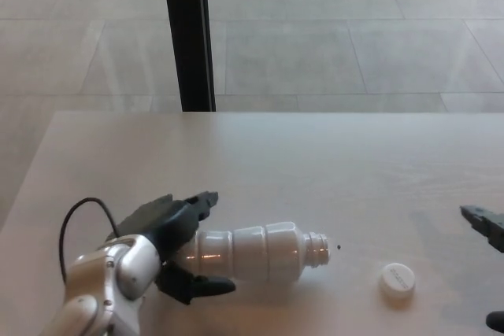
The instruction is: The robot uses its left hand to to lift the bottle kept on the middle of the desk and tilts it towards its right hand. It then uses its right hand to rotate its cap to open it and places the bottle and cap back on the desk
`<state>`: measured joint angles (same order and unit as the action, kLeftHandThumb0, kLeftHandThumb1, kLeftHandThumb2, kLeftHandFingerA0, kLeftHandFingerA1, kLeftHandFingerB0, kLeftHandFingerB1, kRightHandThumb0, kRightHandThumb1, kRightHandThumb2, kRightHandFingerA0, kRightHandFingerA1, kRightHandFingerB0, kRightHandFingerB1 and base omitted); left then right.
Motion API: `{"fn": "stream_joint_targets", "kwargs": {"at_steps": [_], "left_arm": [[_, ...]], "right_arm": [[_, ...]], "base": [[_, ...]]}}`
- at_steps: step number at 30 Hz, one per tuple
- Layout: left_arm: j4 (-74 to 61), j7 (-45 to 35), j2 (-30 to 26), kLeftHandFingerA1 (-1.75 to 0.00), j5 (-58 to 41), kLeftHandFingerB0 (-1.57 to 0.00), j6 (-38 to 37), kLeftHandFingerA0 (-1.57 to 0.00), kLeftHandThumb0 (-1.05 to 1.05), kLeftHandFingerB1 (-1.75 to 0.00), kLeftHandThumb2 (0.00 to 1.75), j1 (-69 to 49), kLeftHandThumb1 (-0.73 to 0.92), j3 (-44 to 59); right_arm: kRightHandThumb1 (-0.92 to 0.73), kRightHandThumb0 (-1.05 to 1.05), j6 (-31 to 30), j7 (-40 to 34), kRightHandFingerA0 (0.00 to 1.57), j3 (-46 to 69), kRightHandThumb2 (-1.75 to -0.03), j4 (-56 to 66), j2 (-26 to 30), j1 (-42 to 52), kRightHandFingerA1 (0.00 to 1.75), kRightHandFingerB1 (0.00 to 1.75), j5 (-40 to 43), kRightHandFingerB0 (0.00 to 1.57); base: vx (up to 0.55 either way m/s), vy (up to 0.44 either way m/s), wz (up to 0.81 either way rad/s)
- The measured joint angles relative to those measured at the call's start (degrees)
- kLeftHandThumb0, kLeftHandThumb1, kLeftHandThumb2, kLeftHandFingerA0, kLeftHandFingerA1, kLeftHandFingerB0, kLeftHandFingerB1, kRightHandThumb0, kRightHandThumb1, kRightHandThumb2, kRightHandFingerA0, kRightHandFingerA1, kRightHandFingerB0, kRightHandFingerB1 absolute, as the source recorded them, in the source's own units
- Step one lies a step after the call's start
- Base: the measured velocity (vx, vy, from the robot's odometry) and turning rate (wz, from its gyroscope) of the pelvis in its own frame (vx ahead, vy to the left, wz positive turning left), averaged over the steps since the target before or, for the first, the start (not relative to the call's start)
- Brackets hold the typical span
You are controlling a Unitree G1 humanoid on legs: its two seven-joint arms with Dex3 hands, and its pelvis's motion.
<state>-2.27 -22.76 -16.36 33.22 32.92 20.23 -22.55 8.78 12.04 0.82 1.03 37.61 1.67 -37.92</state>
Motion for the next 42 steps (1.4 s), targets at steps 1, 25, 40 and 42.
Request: {"fn": "stream_joint_targets", "kwargs": {"at_steps": [1,25,40,42], "left_arm": [[-0.8,-0.2,0.0,-0.35,-0.8,0.0,-0.2,0.0,-1.05,-0.12,1.03,-1.0,0.58,2.0],[2.1,-3.2,0.0,-0.28,-19.3,0.0,-2.0,0.0,-0.99,-0.16,0.95,-17.1,0.63,44.7],[25.1,-0.3,1.1,-0.28,-28.0,0.0,-5.2,0.0,-0.67,-0.12,0.96,-31.4,0.92,69.3],[27.1,0.2,1.5,-0.19,-28.7,0.0,-5.4,0.0,-0.62,-0.05,0.85,-32.8,0.92,71.2]], "right_arm": [[-0.67,-1.05,0.0,0.3,0.0,1.7,-0.62,0.1,0.2,1.0,0.0,0.06,0.7,0.0],[-0.49,-0.75,1.4,3.7,0.0,28.4,-0.83,-9.3,1.0,13.9,0.32,0.26,12.6,0.0],[-0.78,-0.57,0.8,4.0,0.0,44.6,-0.68,-29.1,-0.1,13.1,0.06,0.0,22.0,0.0],[-0.77,-0.58,0.5,4.0,0.0,46.2,-0.66,-31.2,-0.7,13.1,0.1,0.06,22.9,0.0]], "base": [[0.0,0.0,0.0],[0.0,0.0,0.0],[0.0,0.0,0.0],[0.0,0.0,0.0]]}}
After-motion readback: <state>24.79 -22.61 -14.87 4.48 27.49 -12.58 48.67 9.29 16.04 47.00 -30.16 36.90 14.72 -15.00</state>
